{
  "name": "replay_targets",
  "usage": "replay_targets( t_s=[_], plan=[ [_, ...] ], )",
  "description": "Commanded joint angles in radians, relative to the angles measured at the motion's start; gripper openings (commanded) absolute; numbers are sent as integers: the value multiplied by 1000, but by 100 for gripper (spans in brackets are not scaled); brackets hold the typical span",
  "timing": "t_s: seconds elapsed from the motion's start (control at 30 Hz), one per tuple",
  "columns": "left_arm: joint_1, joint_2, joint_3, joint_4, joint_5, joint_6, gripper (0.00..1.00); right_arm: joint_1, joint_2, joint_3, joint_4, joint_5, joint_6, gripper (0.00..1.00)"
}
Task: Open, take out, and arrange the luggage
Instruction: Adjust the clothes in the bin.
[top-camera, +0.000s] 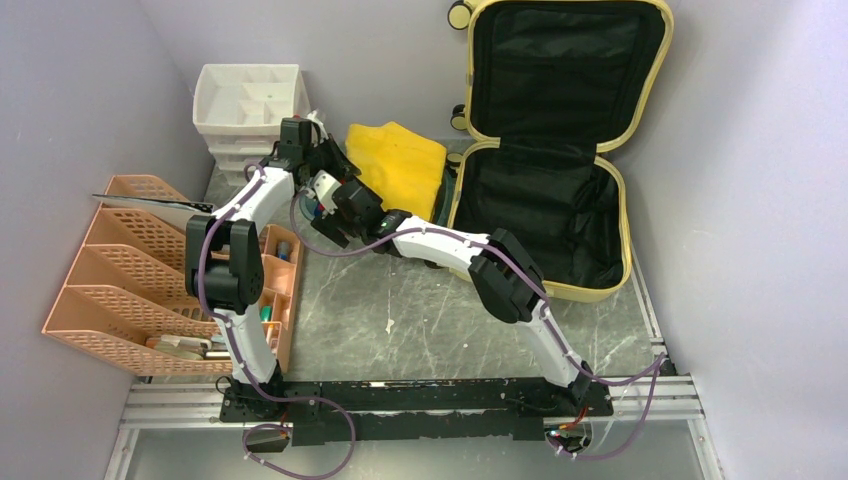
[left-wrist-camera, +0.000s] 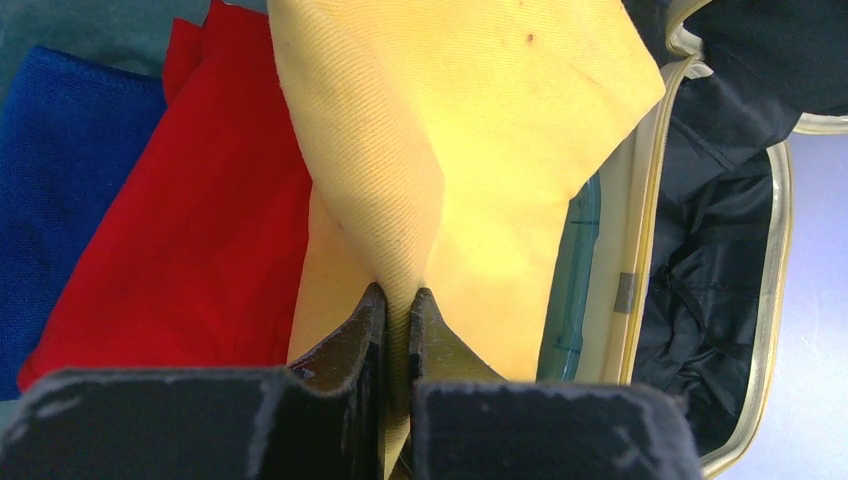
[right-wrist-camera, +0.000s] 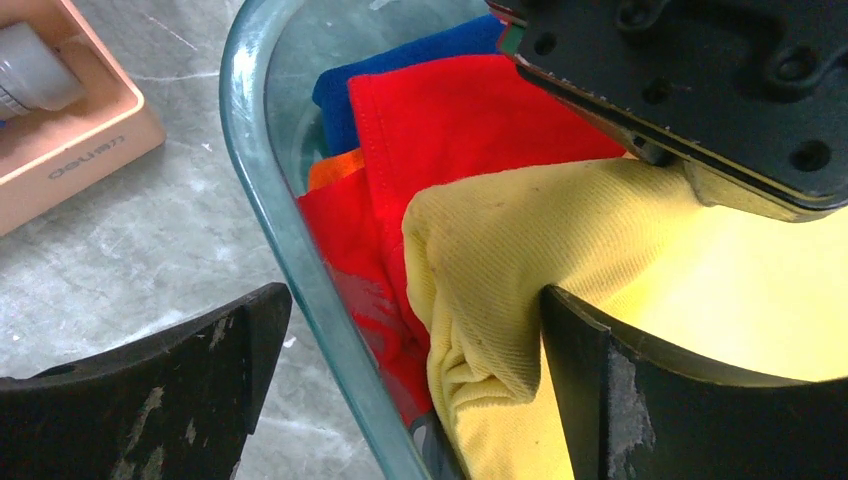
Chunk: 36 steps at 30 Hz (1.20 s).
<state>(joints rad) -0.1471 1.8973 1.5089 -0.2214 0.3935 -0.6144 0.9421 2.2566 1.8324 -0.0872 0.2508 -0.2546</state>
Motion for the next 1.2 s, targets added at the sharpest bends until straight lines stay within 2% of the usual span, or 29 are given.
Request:
replay_targets(
  t_s=[0.0,0.17,0.37,0.6,0.63,0.77,0.9,1.17],
  plan=[
    [-12,-53,-11,91,75,-38,5,-5,-51,63,16,-3,64,100],
    [-12,-61,-17,97,75,-39,5,-7,-27,82,42,58,62,100],
    [-12,-61,-25,99,82,-42,5,-38,-9,138,-1,-39,146,100],
    [-12,-65,-33,111,88,-53,5,-40,15,153,27,48,112,100],
    [-12,-66,-33,111,88,-54,5,-47,15,157,19,32,126,100],
    [-12,-72,-36,110,88,-52,5,-98,10,190,-34,-184,250,100],
    [-12,-74,-41,113,87,-51,5,-109,-13,200,-42,-273,247,100],
    [-12,-75,-46,121,86,-58,5,-101,4,180,-35,-172,221,100]
  ],
)
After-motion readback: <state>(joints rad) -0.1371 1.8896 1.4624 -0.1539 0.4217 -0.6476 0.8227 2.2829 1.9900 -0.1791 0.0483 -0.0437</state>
